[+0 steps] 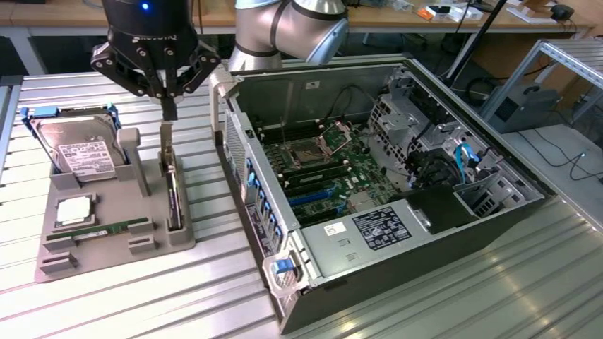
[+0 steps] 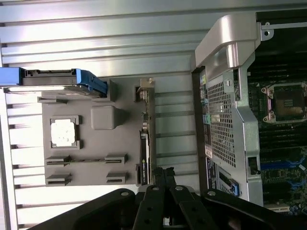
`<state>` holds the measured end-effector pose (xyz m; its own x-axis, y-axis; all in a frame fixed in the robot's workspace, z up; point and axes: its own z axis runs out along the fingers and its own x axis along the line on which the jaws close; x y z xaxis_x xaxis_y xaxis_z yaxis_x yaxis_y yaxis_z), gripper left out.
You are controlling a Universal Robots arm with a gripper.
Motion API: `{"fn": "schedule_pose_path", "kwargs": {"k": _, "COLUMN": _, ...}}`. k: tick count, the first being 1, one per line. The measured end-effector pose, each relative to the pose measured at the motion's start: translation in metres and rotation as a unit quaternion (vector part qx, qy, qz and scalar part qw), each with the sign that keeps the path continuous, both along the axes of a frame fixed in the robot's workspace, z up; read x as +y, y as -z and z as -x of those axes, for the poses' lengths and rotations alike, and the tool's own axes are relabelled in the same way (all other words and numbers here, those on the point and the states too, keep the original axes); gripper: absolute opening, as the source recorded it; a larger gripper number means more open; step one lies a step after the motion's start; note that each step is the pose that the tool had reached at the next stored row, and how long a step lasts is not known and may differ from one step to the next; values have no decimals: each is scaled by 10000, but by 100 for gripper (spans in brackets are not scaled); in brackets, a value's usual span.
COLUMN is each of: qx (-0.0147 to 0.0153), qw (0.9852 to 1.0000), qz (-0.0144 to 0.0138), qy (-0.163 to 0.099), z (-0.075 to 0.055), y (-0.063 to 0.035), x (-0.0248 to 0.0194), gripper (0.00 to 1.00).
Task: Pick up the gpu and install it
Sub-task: 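Reach for the gpu, then pick up the gpu and move the gpu toward the slot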
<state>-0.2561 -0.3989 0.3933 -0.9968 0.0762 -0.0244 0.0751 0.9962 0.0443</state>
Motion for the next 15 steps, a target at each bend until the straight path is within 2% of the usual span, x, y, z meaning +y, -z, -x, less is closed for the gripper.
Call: {"fn": "schedule_pose_path", "kwargs": {"k": 15, "qx": 0, "qw": 10000, "qz": 0, "qy": 0, "z": 6, "y": 0, "x": 0, "gripper": 11}}
